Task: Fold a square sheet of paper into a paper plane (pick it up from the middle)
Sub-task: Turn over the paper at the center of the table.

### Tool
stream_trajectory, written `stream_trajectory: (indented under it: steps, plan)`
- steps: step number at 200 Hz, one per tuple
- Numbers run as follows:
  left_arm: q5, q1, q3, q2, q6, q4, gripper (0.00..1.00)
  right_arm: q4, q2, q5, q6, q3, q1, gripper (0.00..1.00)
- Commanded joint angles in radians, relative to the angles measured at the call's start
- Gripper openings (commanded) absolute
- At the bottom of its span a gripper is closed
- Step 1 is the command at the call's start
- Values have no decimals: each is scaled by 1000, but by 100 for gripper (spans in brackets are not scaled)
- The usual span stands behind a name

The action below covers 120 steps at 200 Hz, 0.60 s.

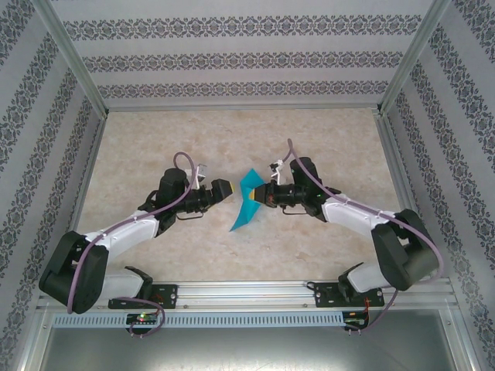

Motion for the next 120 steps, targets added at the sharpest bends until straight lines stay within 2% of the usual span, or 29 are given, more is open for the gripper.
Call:
stream_trajectory:
  steps: [1, 19, 66, 120]
  plan:
    - [46, 8, -2, 9, -131, 194, 100, 40, -49, -58, 28, 7, -11, 0]
    - [62, -1, 1, 37, -197, 285, 100, 80, -70, -69, 58, 2, -12, 0]
    - [70, -62, 68, 78, -204, 289, 100, 139, -89, -76, 96, -2, -11, 0]
    - [113, -96, 133, 165, -279, 388, 98, 158, -89, -73, 107, -16, -16, 0]
